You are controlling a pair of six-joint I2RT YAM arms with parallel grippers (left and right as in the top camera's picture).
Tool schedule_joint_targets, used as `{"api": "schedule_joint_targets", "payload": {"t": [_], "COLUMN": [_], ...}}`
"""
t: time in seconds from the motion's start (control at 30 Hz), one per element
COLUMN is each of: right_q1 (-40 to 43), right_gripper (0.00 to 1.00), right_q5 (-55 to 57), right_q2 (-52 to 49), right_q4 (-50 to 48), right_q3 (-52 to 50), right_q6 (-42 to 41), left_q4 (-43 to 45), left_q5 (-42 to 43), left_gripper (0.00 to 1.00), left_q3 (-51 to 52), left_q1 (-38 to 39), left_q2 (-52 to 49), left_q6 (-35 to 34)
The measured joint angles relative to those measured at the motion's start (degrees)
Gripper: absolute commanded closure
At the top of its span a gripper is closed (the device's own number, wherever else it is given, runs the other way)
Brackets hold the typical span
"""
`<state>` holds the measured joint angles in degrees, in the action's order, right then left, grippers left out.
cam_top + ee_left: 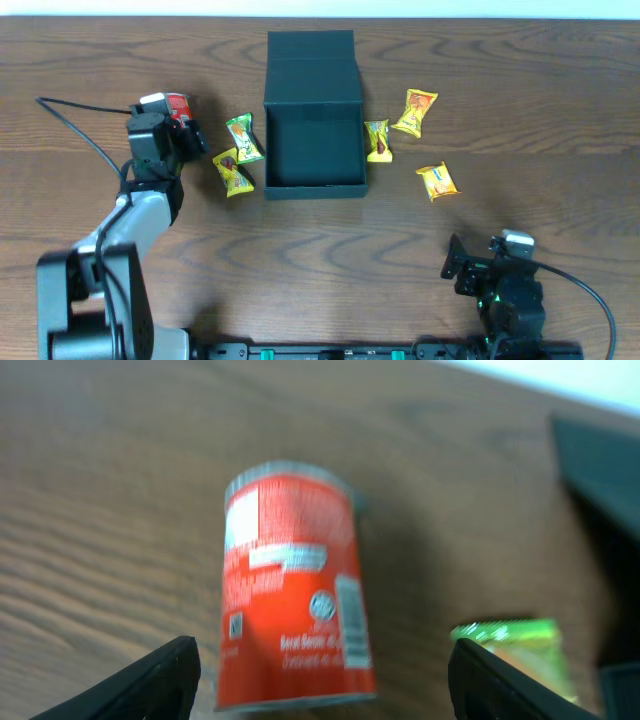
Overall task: Pack container
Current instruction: 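Close the left gripper around the red chip can's top, then lift the red chip can with the left gripper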
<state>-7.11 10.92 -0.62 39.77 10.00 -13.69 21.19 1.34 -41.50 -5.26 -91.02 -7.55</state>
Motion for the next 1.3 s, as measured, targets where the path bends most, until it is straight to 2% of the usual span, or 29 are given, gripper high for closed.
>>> {"api": "schedule_joint_targets", "payload": {"t": [0.1,0.17,0.3,0.4,0.57,0.77,0.93,1.3], "right_q1": [0.00,0.00,0.00,0.00,0.00,0.00,0.00,0.00], "right_gripper": [0.01,0.01,0.01,0.01,0.01,0.01,0.01,0.01], "right_q5": [0.00,0.04,0.00,0.00,-0.02,-0.02,0.00,0.00], "right_q2": [0.00,0.00,0.00,0.00,0.00,0.00,0.00,0.00], "right_q4": [-0.02,-0.02,0.02,-0.02,0.00,0.00,-0.02,-0.02], "right_q3": [0.00,0.00,0.00,0.00,0.00,0.00,0.00,0.00], "right_q6": [0.02,0.00,0.00,0.00,0.00,0.00,0.00,0.00], "left_q4": [-5.51,-16.06,-36.20,-42.62,-49.75,-53.16,-53.18,-50.86], "left_q5": [-0.04,-0.04,-1.73,-3.17,-3.15,2.36,5.84,8.63], "left_gripper": [0.23,0.21,0.15,0.13,0.15,0.14,0.04,0.03], "left_q3": [-0.87,-4.55,-18.95,-28.74,-37.05,-39.89,-39.98,-40.00], "left_q1": [-0.04,-0.39,-1.70,-2.01,-3.54,-6.58,-6.60,-5.55], "left_q2": [4.31,5.22,2.58,0.11,-4.26,-12.96,-19.32,-21.40], "left_q6": [-0.13,-0.15,0.33,0.26,-2.14,-6.14,-7.37,-5.51]}}
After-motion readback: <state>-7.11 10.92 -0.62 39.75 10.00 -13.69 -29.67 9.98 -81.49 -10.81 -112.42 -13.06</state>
